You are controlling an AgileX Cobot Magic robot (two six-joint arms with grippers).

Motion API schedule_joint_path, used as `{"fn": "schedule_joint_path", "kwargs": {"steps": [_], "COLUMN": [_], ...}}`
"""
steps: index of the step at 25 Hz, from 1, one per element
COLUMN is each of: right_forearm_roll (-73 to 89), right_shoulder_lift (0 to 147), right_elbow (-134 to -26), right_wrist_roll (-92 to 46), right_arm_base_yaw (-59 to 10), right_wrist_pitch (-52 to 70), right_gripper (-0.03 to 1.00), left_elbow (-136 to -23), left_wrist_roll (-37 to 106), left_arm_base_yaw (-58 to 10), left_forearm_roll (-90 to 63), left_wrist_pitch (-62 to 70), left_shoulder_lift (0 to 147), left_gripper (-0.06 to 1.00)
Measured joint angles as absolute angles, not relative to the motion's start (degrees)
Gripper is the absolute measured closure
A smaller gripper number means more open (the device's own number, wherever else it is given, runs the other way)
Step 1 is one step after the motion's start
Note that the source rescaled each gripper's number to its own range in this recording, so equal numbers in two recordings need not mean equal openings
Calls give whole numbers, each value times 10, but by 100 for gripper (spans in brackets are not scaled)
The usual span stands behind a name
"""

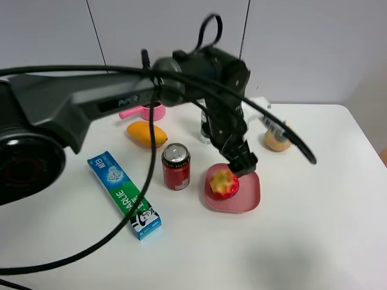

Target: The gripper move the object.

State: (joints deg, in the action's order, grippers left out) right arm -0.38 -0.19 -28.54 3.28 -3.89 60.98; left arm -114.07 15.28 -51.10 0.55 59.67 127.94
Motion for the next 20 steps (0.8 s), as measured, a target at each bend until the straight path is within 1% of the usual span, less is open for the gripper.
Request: {"fn": "schedule_joint_path", "kwargs": {"steps": [6, 10, 13, 18, 20], "right_forearm_roll": [-4, -4, -4, -4, -4], "right_shoulder_lift": [-2, -2, -2, -2, -2], "right_elbow": [-285, -285, -285, -285, -285], "right_wrist_roll": [33, 33, 33, 33, 33], "right_arm_base_yaw": [-39, -39, -39, -39, -39], "right_wrist_pitch": [610, 610, 610, 610, 610], "right_gripper": [-3, -3, -3, -3, -3], "left_elbow": [-1234, -1263, -1265, -1263, -1263], "left_wrist_roll": [141, 141, 139, 87, 82], "left_arm_base_yaw": [-520, -521, -522, -506, -490], "left_forearm_roll": [4, 26, 119, 359, 408], "left_wrist_pitch": [644, 663, 686, 692, 692], "left_shoulder_lift": [1139, 1031, 946, 806, 758], "left_gripper": [-5, -6, -6, -6, -1]}}
